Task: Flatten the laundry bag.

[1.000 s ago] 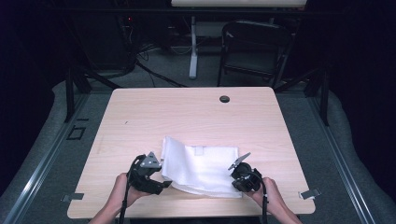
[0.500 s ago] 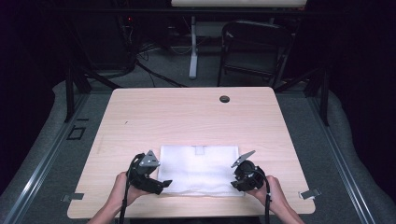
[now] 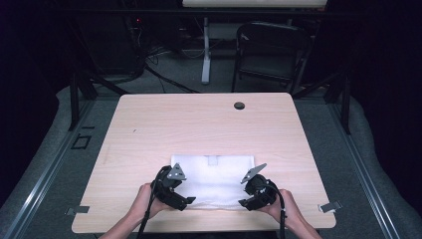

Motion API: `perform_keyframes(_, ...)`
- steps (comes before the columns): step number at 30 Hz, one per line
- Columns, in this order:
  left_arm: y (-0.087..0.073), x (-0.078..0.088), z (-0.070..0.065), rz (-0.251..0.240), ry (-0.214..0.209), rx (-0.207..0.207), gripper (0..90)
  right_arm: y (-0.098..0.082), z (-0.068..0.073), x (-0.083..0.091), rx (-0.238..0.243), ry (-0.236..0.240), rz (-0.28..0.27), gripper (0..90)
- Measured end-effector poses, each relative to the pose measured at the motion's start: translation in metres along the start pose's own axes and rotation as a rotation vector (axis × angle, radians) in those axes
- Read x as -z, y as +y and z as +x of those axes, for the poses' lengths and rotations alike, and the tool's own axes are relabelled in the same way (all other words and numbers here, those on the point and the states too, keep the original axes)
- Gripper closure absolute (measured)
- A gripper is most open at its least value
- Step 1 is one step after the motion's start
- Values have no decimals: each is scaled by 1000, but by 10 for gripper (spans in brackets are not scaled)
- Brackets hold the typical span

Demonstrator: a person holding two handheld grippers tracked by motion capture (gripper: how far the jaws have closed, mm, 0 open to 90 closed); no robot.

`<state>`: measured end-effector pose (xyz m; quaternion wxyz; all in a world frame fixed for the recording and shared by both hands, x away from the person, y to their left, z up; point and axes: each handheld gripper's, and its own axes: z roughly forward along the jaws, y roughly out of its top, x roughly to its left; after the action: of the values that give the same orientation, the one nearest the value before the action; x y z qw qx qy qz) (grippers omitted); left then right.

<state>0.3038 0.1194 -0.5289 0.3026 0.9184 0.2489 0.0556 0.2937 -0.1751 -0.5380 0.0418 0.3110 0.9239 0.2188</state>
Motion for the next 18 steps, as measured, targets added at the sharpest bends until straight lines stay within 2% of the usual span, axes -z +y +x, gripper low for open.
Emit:
perform_keyframes(6, 6, -9, -3, 6, -23, -6, 155, 1, 4, -9, 13, 0, 20, 652)
perform_keyframes(12, 9, -16, -5, 15, -38, -13, 155, 0, 7, -15, 30, -22, 47, 844)
perform_keyframes(13, 10, -16, -5, 25, -48, -23, 156, 1, 7, -15, 39, -29, 60, 858)
perform_keyframes(16, 12, -22, -7, 29, -57, -25, 157, 0, 8, -15, 31, -33, 51, 884)
perform_keyframes(18, 14, -24, -10, 35, -59, -43, 158, 1, 8, -14, 36, -37, 48, 896)
